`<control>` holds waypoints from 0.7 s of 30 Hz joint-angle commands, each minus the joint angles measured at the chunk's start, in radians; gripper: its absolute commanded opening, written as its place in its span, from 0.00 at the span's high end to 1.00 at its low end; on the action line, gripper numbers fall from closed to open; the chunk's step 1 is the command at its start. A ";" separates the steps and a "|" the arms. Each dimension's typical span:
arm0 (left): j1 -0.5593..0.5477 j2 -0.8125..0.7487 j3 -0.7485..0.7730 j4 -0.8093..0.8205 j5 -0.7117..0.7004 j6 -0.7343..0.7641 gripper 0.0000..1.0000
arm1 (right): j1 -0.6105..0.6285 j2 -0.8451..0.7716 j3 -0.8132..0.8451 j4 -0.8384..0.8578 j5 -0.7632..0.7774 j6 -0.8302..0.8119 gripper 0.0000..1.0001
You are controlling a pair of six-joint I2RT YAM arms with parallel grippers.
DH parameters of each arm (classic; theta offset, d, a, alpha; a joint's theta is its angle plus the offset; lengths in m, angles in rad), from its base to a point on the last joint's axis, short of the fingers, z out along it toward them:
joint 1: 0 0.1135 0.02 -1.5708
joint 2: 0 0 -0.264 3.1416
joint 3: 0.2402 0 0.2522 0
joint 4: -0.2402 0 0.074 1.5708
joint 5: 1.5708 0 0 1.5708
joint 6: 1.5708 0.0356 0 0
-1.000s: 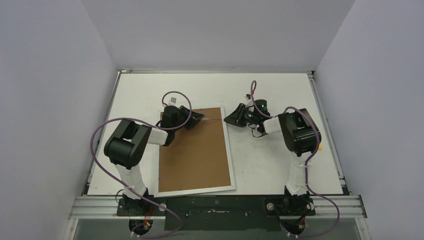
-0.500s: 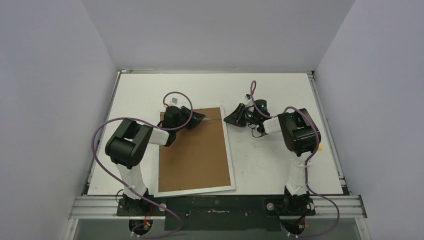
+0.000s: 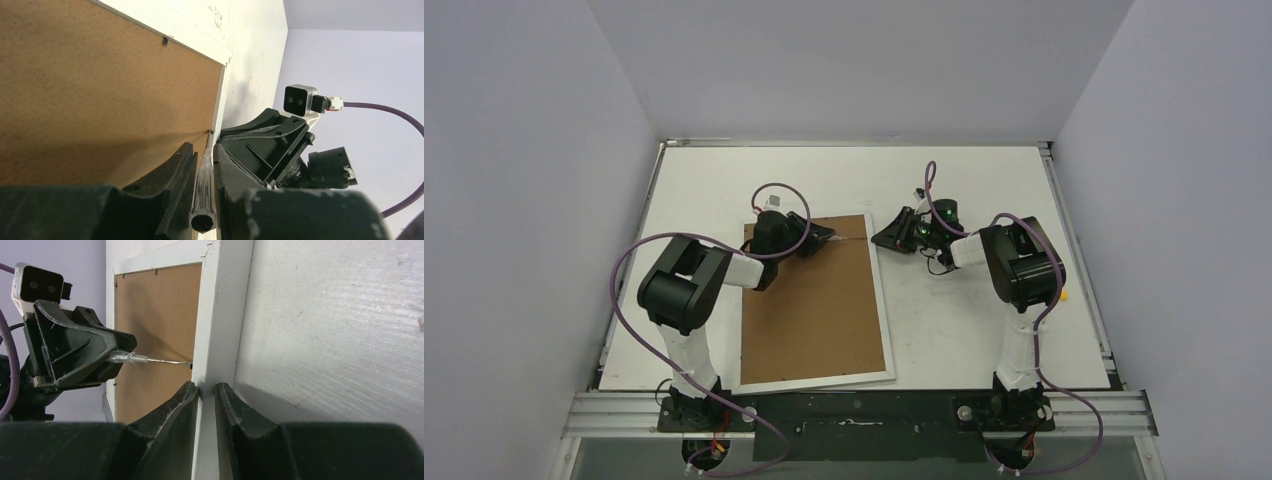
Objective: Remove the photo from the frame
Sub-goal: Release the photo frame item from the photo frame.
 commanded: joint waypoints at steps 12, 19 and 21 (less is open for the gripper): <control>-0.001 0.046 0.072 -0.003 0.038 0.016 1.00 | 0.037 0.029 0.031 0.024 -0.032 -0.017 0.80; 0.027 -0.013 0.041 -0.062 0.016 0.051 1.00 | 0.036 0.027 0.031 0.022 -0.032 -0.019 0.80; 0.032 -0.021 0.038 -0.069 0.018 0.057 1.00 | 0.036 0.027 0.031 0.021 -0.032 -0.019 0.80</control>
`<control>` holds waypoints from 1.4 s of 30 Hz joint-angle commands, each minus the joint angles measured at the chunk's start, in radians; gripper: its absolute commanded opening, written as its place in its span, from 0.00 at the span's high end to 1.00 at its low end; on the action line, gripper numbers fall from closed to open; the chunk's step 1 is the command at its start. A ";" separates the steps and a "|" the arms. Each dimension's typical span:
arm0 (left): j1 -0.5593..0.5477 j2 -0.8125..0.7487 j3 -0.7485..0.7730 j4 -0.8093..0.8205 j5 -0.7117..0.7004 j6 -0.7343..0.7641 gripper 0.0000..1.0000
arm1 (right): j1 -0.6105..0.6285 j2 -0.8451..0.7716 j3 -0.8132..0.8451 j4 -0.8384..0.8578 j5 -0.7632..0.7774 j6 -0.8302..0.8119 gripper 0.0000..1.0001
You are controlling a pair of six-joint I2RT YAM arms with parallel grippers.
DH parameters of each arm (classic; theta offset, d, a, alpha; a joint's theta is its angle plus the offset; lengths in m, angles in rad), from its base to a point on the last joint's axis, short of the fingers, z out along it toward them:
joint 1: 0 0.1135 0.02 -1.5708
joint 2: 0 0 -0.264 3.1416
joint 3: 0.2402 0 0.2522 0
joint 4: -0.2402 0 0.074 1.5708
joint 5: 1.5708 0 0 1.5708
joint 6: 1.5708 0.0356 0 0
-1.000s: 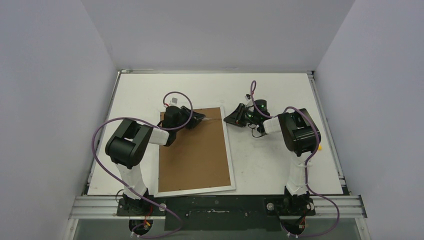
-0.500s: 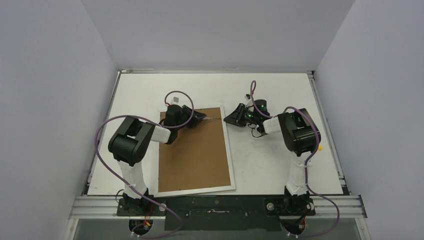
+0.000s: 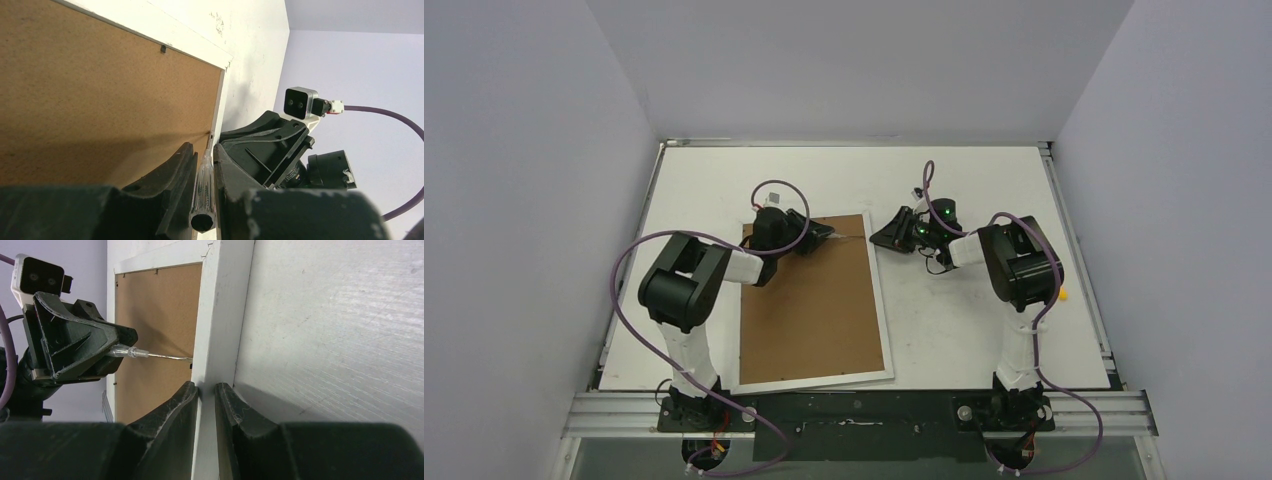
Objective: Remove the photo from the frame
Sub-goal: Release the photo frame item from the photo frame.
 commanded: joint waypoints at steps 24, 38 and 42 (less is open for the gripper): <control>0.016 -0.010 0.024 -0.033 0.056 0.037 1.00 | 0.031 0.015 0.021 0.013 -0.030 -0.021 0.80; -0.001 0.017 0.053 -0.029 0.039 0.034 1.00 | 0.035 0.019 0.027 0.011 -0.034 -0.023 0.80; -0.013 0.023 0.054 -0.022 0.038 0.030 1.00 | 0.038 0.022 0.030 0.008 -0.036 -0.025 0.80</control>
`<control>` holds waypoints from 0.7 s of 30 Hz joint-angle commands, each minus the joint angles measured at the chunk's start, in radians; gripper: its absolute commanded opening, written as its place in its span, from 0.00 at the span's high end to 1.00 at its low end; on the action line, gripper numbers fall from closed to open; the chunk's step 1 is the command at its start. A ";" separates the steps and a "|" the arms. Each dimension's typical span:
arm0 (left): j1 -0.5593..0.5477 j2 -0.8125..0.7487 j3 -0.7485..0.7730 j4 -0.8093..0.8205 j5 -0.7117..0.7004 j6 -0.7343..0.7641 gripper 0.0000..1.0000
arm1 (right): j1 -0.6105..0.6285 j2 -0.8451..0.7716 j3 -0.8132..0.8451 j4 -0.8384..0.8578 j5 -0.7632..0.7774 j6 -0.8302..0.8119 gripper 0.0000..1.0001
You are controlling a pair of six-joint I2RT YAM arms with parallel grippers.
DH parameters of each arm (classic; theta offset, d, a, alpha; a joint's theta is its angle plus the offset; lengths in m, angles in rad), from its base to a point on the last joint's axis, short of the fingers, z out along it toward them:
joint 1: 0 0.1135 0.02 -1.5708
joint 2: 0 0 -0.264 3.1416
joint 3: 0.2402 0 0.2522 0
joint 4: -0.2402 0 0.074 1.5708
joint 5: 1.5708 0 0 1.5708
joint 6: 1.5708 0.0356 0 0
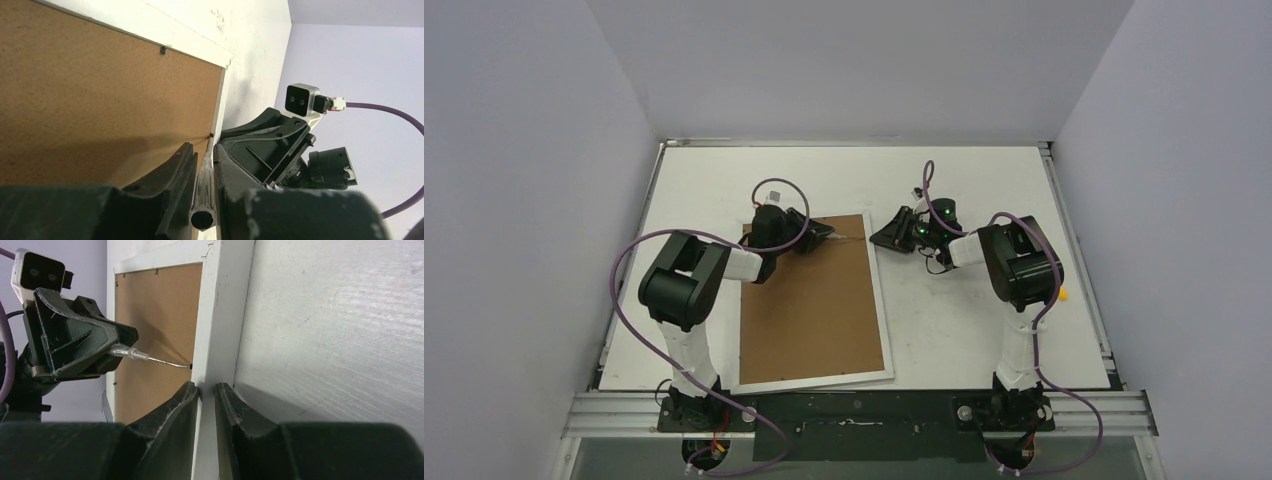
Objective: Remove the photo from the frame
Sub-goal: Release the photo frame item from the photo frame.
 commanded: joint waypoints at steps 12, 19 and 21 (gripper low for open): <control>-0.061 0.013 0.052 0.021 -0.022 0.011 1.00 | 0.048 0.025 0.038 -0.009 -0.040 -0.036 0.80; -0.111 -0.027 0.082 -0.035 -0.086 0.033 1.00 | 0.050 0.024 0.038 -0.011 -0.040 -0.038 0.80; -0.129 -0.042 0.084 -0.045 -0.115 0.040 1.00 | 0.049 0.024 0.039 -0.011 -0.038 -0.039 0.80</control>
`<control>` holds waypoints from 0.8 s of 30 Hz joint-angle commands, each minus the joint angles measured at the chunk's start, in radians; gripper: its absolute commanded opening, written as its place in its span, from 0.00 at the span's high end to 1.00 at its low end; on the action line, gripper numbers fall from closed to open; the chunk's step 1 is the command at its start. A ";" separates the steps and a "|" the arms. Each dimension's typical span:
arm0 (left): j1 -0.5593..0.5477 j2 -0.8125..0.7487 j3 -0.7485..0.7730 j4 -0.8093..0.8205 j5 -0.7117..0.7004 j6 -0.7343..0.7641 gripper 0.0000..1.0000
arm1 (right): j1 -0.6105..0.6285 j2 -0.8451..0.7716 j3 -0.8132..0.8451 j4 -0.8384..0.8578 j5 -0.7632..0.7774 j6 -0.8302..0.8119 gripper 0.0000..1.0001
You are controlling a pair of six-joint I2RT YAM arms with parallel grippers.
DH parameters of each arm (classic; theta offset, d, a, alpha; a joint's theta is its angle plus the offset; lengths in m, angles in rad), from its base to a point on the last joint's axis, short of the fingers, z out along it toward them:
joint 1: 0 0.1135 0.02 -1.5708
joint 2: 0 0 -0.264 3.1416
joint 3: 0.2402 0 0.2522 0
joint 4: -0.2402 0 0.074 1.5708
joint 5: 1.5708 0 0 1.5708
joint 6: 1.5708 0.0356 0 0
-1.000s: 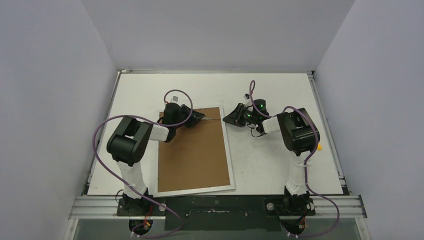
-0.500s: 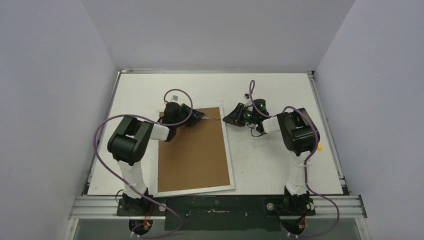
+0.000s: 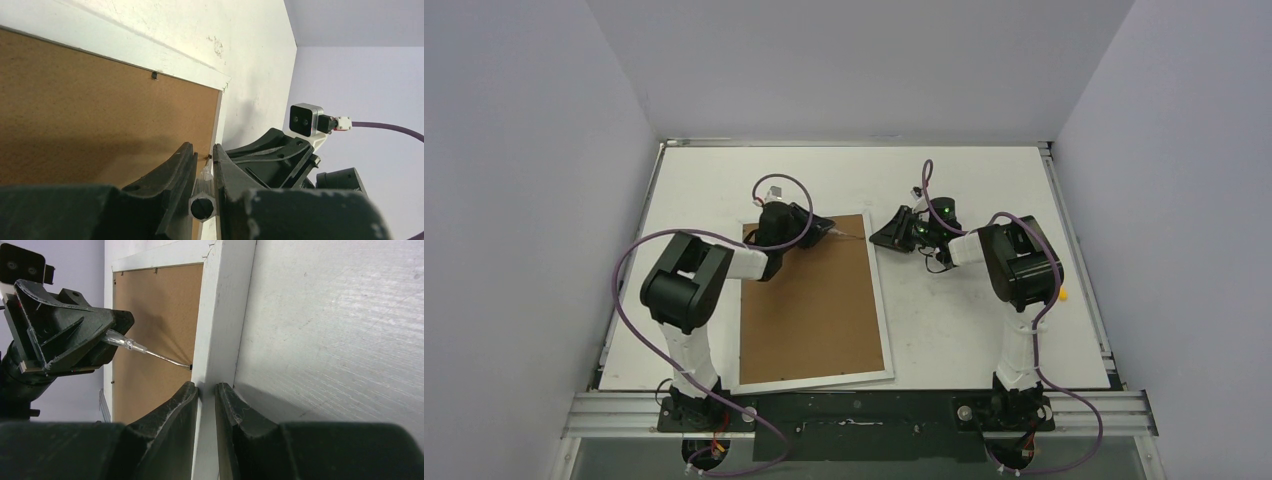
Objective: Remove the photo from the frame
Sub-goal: Release the photo frame item from the photo frame.
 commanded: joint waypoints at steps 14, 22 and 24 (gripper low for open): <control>-0.192 -0.075 0.072 -0.076 -0.143 0.048 1.00 | 0.047 0.021 0.026 0.010 -0.035 -0.020 0.80; -0.230 -0.081 0.110 -0.083 -0.162 0.102 1.00 | 0.050 0.024 0.030 0.006 -0.035 -0.023 0.80; -0.238 -0.079 0.126 -0.085 -0.156 0.123 1.00 | 0.052 0.025 0.031 0.004 -0.036 -0.024 0.80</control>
